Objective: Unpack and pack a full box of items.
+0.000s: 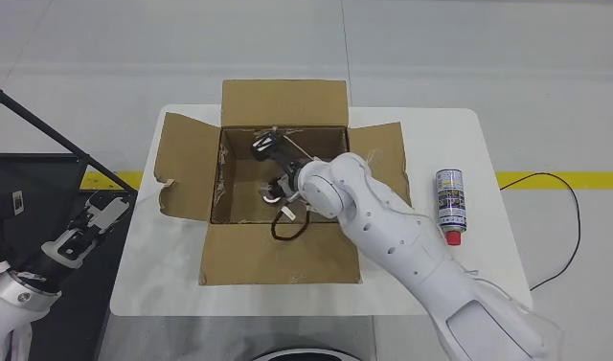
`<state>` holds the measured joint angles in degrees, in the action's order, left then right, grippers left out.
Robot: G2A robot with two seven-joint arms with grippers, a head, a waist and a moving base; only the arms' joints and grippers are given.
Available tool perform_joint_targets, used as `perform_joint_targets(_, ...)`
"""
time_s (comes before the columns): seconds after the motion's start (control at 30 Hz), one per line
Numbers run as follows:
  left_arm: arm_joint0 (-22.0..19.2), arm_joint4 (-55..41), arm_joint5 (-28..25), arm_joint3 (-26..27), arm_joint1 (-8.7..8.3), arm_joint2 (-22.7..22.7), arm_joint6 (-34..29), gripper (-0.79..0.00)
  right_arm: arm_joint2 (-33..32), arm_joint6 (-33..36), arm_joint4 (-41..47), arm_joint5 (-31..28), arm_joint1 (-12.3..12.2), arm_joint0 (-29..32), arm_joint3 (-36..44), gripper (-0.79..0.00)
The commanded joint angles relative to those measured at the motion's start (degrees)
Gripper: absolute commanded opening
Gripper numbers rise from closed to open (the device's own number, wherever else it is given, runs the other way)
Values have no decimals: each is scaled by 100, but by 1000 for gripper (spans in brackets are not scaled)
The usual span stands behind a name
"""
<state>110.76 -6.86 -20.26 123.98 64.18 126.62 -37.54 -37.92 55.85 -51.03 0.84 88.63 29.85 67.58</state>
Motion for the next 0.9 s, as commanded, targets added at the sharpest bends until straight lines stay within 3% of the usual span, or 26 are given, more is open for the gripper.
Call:
perform_joint_targets(0.0,0,0,0,0,0,0,0,0,36,-112,120,11,63,-51,-166,-74)
perform_joint_targets(0.27,40,-49,-252,-103,-10,82,-221,0,59,-287,279,-12,207,-168,-463,-43)
perform_joint_targets(0.33,127,-334,-500,-166,-22,179,-555,0,2,-353,256,36,212,-170,-434,0)
perform_joint_targets(0.47,429,-808,-956,-312,-65,470,-1550,0,-215,-410,197,97,166,-115,-243,0)
perform_joint_targets(0.63,809,-1227,-894,-364,-123,573,-2715,0,-259,-408,188,96,153,-97,-194,0)
perform_joint_targets(0.73,922,-1299,-725,-302,-152,524,-3116,0,-259,-408,188,96,153,-97,-194,0)
perform_joint_targets(0.87,921,-1268,-729,-289,-155,535,-3127,0,-259,-408,188,96,153,-97,-194,0)
